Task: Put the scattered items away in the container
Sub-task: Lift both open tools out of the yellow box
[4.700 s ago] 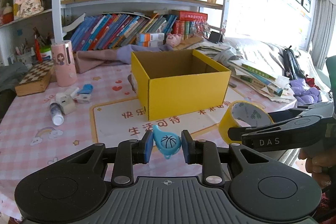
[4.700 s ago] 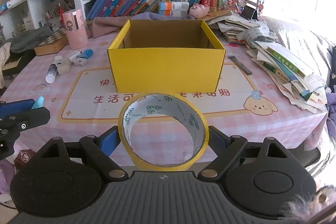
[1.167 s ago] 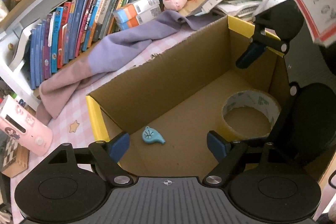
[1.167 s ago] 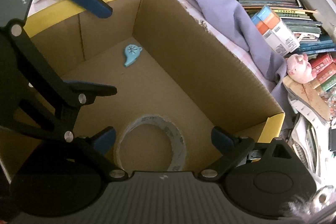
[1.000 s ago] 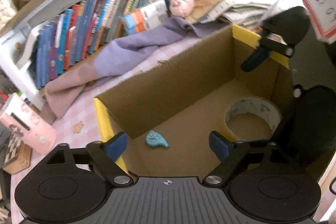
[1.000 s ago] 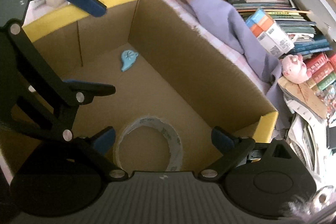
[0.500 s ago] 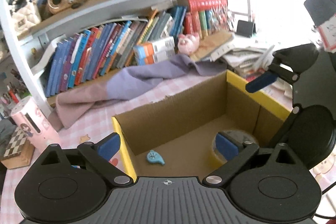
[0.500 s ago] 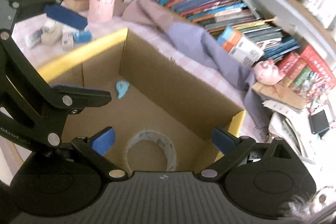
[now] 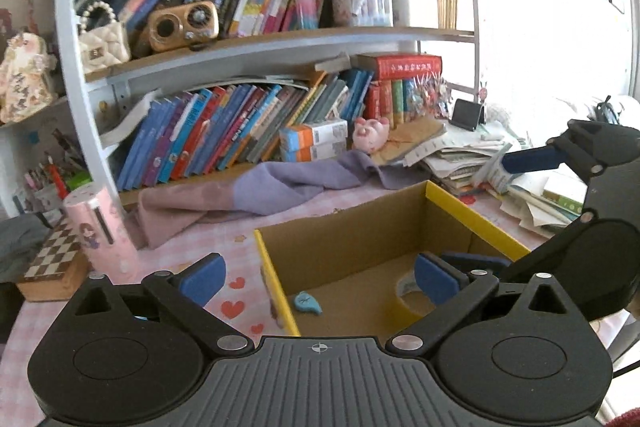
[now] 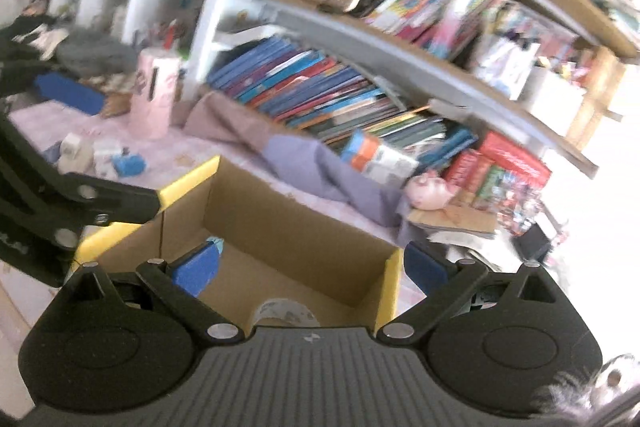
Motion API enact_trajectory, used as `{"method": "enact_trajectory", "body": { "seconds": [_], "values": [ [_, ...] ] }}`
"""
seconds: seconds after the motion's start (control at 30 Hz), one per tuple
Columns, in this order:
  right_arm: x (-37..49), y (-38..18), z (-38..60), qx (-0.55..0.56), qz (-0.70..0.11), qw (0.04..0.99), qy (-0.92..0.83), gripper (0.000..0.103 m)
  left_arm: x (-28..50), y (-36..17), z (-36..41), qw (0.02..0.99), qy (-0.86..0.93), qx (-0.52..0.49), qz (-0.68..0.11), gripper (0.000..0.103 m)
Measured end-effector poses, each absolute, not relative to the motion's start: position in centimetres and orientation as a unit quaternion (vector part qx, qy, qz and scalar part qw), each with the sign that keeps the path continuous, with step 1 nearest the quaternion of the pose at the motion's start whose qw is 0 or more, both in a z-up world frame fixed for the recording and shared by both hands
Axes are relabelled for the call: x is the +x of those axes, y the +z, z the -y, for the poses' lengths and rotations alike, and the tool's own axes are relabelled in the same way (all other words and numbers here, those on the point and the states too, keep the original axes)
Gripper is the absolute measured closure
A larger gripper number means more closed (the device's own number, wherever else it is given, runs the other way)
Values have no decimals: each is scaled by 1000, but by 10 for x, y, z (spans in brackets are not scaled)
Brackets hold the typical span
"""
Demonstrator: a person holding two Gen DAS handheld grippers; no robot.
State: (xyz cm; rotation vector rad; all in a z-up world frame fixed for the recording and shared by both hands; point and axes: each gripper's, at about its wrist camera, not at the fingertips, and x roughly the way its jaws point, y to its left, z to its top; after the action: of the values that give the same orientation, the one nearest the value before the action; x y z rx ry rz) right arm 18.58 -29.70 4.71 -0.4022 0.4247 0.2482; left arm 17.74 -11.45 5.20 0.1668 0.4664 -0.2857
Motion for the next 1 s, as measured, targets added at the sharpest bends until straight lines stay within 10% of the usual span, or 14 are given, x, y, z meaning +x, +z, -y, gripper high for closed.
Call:
{"method": "enact_trajectory", "body": {
  "seconds": [1.0],
  "values": [
    [23,20,202,-63,-208,976,-29,0,57,18,5,955,-123,59,-262,0]
  ]
}}
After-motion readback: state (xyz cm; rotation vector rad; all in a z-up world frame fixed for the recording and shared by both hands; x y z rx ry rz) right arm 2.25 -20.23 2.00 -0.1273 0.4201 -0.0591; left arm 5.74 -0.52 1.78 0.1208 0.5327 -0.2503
